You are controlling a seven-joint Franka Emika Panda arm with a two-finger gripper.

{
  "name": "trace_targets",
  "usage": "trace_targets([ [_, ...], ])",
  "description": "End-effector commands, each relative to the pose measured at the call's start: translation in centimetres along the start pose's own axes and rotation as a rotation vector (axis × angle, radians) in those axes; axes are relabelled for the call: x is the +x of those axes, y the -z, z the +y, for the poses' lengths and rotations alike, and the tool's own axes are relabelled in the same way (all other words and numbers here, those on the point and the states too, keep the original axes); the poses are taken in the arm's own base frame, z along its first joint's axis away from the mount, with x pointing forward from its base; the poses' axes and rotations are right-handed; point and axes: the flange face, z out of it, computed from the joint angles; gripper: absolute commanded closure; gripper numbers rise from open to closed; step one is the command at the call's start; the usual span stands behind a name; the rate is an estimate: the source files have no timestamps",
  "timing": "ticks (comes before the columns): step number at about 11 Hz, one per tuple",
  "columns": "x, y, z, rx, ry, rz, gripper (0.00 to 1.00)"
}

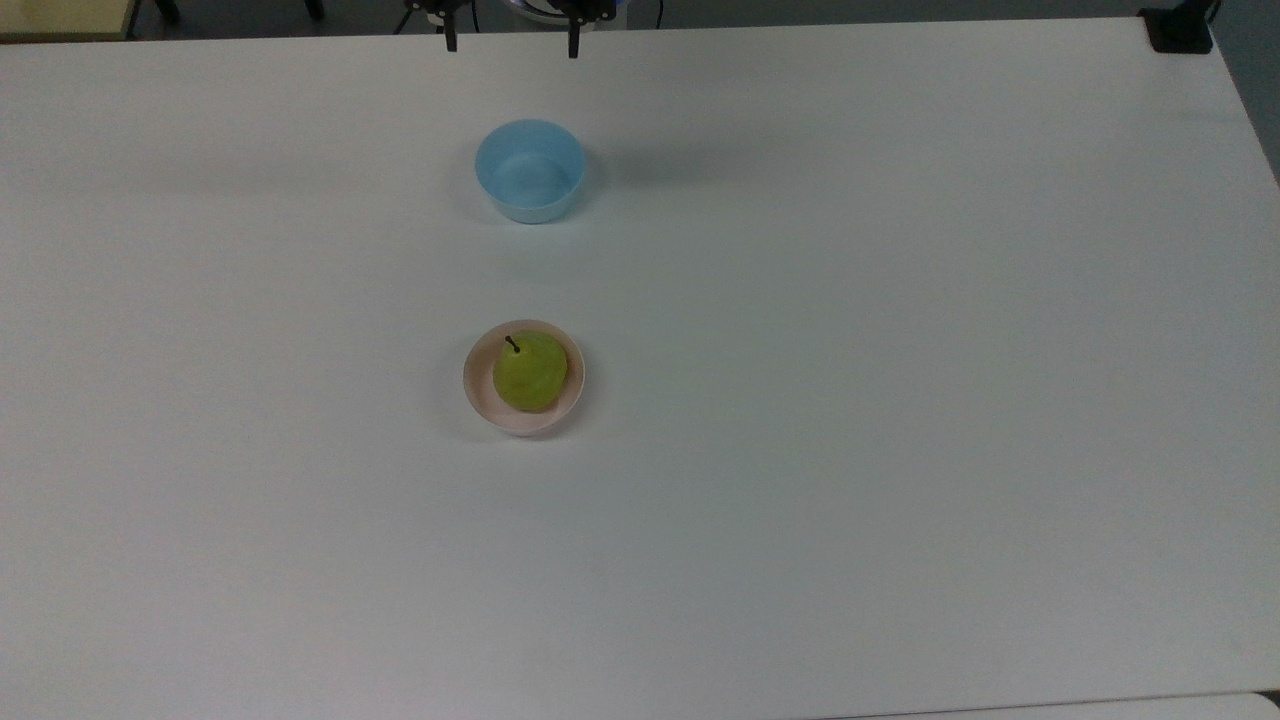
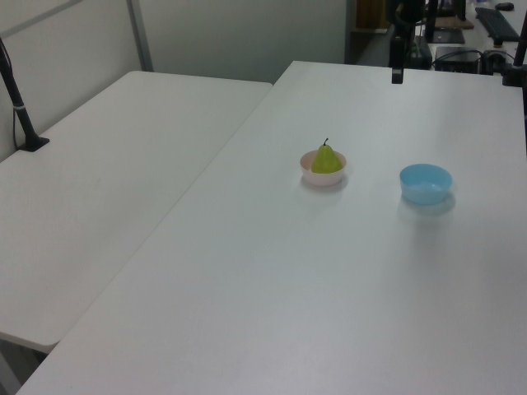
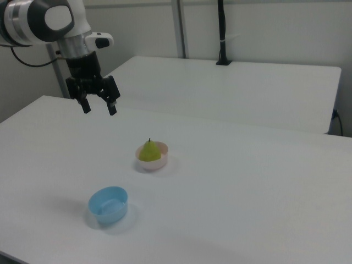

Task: Pick up a pear from the bowl
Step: 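Move the gripper over the pink bowl and lower it around the green pear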

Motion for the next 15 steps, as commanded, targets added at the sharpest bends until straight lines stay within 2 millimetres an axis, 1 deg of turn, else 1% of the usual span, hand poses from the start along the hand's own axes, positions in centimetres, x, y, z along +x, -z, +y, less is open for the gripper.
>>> trace_targets([
  [1,-0.5,0.3,-0.3,0.019,0.021,-0.014,0.00],
  [6,-0.3,0.0,-0.2,0.019,0.019,-0.009,0.00],
  [8,0.5,-0.3,-0.3,0.017,0.033,0.023,0.00],
  [9,1.3,-0.5,-0.3,0.017,0.033,0.053,0.00],
  [10,2.2,-1.2,-0.3,0.017,0.035,0.070,0.00],
  [12,4.4,-3.3,-0.1,0.014,0.029,0.111,0.00],
  [13,5.5,-4.6,0.0,0.007,0.030,0.124,0.00],
  [15,7.9,-8.0,1.4,0.003,0.059,0.157,0.00],
])
